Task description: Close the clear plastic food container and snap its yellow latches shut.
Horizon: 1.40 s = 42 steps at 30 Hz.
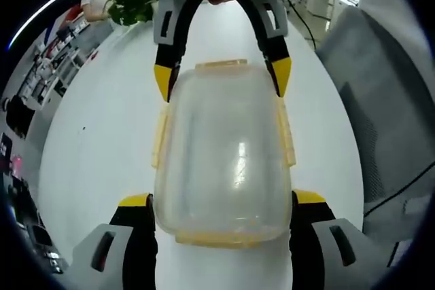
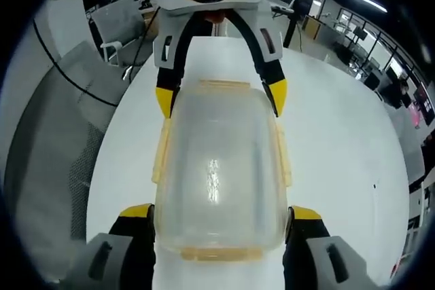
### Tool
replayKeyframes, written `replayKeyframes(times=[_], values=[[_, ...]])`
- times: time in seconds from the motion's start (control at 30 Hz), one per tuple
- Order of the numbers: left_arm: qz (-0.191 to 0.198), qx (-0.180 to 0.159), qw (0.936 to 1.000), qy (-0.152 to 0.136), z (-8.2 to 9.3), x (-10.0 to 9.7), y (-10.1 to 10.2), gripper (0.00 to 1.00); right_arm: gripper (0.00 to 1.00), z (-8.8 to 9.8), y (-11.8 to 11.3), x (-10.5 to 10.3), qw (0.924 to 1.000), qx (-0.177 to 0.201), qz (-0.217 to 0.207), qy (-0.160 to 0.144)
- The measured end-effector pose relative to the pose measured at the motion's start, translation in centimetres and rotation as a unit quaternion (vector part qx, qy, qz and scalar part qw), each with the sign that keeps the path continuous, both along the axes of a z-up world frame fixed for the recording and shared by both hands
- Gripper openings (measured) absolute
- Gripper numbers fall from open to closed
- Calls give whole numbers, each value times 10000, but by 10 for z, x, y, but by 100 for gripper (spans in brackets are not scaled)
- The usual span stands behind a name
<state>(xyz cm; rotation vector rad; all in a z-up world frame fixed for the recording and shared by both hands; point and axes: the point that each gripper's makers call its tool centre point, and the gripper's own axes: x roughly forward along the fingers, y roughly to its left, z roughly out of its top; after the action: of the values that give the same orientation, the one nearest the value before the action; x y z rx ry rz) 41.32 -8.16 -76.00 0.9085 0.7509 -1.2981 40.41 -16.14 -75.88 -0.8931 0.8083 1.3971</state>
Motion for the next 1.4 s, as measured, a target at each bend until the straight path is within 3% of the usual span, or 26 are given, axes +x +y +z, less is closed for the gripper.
replayKeyframes(times=[0.13,0.33,0.73,0.93,1.07,1.17,1.4], values=[[-2,-28,10000,-30,-1,4,17,79,77,0,16,3,10000,-71,-16,-10],[-20,-39,10000,-64,-1,14,24,79,77,-2,23,13,9998,-185,-20,-8],[-52,-32,9999,-100,-2,62,24,79,78,-2,22,60,9996,-265,-35,-9],[-96,29,9999,-136,-3,84,24,80,78,-1,23,82,9999,-129,-108,2],[-115,100,9997,-204,-4,100,25,80,78,-1,25,97,9998,-140,-113,-2],[-194,265,9986,-417,-8,113,28,80,78,-1,27,109,9998,-115,-154,12],[-66,170,9993,-327,-6,117,27,80,78,-1,25,115,9998,-212,-10,18]])
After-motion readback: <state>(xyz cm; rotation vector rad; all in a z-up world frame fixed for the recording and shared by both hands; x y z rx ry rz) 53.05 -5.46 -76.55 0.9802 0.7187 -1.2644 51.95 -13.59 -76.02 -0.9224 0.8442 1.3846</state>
